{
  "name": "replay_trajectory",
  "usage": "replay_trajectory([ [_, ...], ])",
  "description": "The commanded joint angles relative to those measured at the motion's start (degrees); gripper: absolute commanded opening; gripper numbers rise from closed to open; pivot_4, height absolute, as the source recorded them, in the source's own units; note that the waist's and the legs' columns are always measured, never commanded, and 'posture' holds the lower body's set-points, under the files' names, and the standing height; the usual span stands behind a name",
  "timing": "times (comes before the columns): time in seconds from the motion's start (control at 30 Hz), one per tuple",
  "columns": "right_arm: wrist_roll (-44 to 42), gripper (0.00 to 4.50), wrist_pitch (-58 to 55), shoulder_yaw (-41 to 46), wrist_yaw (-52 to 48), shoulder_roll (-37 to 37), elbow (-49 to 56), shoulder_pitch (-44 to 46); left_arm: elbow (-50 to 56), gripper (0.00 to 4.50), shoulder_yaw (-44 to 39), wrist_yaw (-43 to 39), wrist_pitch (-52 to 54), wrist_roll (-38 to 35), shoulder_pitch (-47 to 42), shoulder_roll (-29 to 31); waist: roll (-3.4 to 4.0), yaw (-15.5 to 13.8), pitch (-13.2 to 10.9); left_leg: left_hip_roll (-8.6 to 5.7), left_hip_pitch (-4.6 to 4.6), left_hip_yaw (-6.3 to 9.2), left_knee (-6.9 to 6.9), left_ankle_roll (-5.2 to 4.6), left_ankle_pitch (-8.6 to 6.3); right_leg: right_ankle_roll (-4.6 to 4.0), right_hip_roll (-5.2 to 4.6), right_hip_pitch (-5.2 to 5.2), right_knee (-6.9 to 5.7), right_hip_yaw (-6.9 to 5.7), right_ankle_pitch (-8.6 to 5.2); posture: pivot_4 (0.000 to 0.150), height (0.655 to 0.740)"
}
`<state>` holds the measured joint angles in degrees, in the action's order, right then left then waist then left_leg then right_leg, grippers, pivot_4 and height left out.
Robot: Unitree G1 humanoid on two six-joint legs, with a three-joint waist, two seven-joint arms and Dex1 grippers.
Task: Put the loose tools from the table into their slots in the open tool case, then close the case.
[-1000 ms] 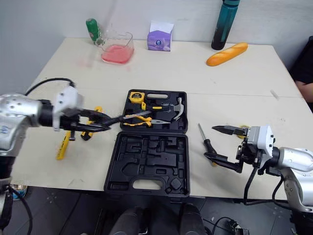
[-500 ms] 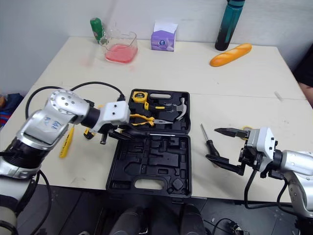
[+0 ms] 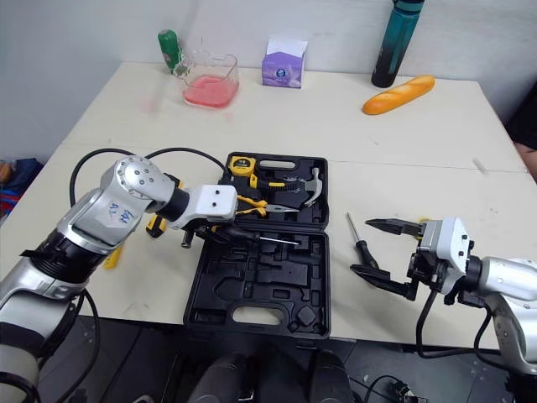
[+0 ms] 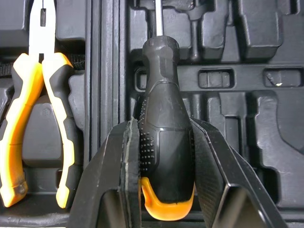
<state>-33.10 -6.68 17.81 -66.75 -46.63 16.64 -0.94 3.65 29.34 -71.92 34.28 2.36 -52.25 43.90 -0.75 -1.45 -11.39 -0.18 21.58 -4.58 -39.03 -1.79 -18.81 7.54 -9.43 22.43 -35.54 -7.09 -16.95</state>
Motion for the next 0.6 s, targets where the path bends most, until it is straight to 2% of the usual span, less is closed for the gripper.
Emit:
replay_trajectory([
  [0.03, -0.5, 4.5, 0.0, 0.4, 0.7, 0.1, 2.5, -0.3, 0.5, 1.04, -0.5, -0.1, -0.9, 1.1, -0.7, -0.4, 0.0, 0.0, 0.0, 0.0, 0.0, 0.0, 0.0, 0.0, 0.0, 0.0, 0.0, 0.0, 0.0, 0.0, 0.0, 0.15, 0.74],
  [0.57, -0.9, 4.5, -0.3, 0.2, 2.1, 0.5, 4.2, -1.3, -0.3, 1.04, -0.7, -0.7, -2.4, 3.4, -0.2, -1.6, 0.0, 0.0, 0.0, 0.0, 0.0, 0.02, -0.05, -0.03, -0.02, 0.03, -0.01, -0.03, -0.01, 0.0, 0.01, 0.15, 0.74],
  [0.6, -0.9, 4.5, -0.3, 0.2, 2.1, 0.5, 4.2, -1.3, -0.2, 2.07, -0.7, -0.7, -2.4, 3.4, -0.1, -1.6, 0.0, 0.0, 0.0, 0.0, 0.0, 0.01, -0.05, -0.03, -0.02, 0.03, -0.01, -0.03, -0.01, 0.0, 0.01, 0.15, 0.74],
])
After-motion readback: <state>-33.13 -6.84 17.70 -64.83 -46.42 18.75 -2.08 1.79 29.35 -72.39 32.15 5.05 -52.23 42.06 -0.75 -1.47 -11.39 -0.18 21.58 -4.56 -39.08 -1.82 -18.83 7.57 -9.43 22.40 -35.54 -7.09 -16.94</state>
